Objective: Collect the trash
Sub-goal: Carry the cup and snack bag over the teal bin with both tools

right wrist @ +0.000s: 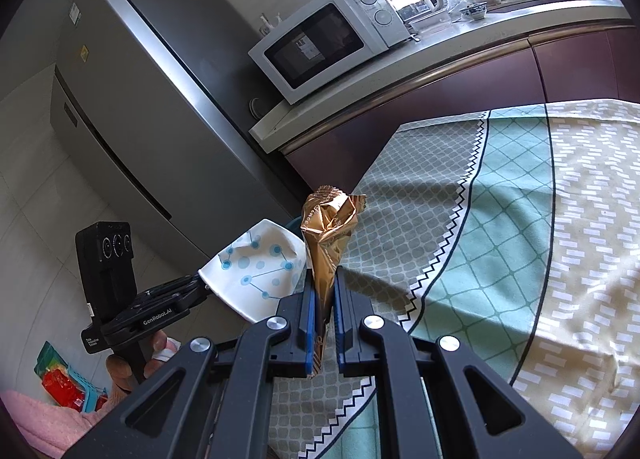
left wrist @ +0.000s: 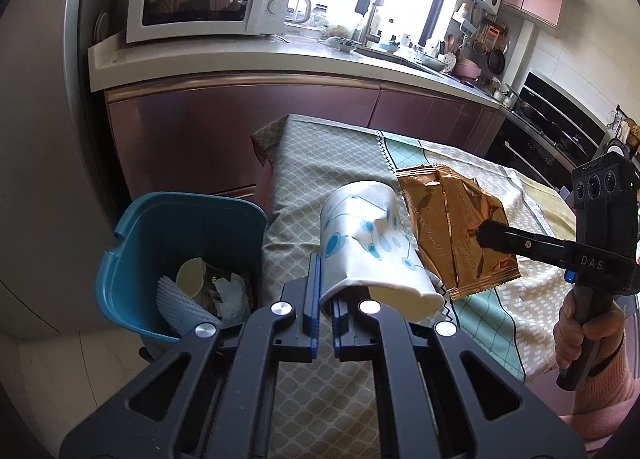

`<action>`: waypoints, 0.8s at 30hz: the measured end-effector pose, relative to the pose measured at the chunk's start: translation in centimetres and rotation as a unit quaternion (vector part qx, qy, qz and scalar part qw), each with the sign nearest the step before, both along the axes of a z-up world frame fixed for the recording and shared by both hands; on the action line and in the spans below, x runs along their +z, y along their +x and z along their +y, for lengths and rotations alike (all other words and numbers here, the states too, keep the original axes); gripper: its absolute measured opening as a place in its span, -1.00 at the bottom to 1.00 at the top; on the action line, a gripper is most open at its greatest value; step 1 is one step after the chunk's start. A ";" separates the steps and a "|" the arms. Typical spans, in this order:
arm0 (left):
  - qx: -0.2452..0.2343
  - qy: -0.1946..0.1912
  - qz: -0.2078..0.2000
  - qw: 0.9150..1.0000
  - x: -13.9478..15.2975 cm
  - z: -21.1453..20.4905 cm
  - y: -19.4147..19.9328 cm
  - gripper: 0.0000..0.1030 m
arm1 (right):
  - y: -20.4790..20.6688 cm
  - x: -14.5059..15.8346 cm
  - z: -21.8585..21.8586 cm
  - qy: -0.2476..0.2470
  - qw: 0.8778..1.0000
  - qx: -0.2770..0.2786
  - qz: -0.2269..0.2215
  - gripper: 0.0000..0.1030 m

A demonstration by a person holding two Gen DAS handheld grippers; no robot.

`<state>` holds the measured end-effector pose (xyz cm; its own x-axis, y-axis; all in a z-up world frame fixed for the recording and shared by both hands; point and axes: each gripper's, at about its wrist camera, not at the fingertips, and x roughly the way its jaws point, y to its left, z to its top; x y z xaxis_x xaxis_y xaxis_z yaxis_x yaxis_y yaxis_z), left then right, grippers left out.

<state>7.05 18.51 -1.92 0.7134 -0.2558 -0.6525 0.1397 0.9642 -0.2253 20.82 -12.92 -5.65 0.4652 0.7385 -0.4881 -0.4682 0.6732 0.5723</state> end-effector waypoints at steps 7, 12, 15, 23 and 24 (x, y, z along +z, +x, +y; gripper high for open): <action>0.026 0.012 -0.011 1.000 1.0 2.1 -0.9 -0.91 | 0.7 0.4 2.4 0.004 1.000 0.022 -0.002 -0.86; 0.044 0.019 -0.012 0.999 1.2 3.8 -1.2 -0.91 | 1.1 0.5 4.1 0.004 0.999 0.036 -0.002 -0.86; 0.057 0.022 -0.011 0.998 1.1 4.9 -1.4 -0.91 | 1.4 0.6 5.0 0.003 0.999 0.042 -0.002 -0.86; 0.082 0.030 -0.008 0.996 0.9 7.0 -1.7 -0.91 | 2.4 0.4 7.3 0.001 0.998 0.058 0.001 -0.86; 0.084 0.032 -0.007 0.996 0.8 7.2 -1.7 -0.91 | 2.5 0.4 7.5 0.001 0.998 0.059 0.001 -0.86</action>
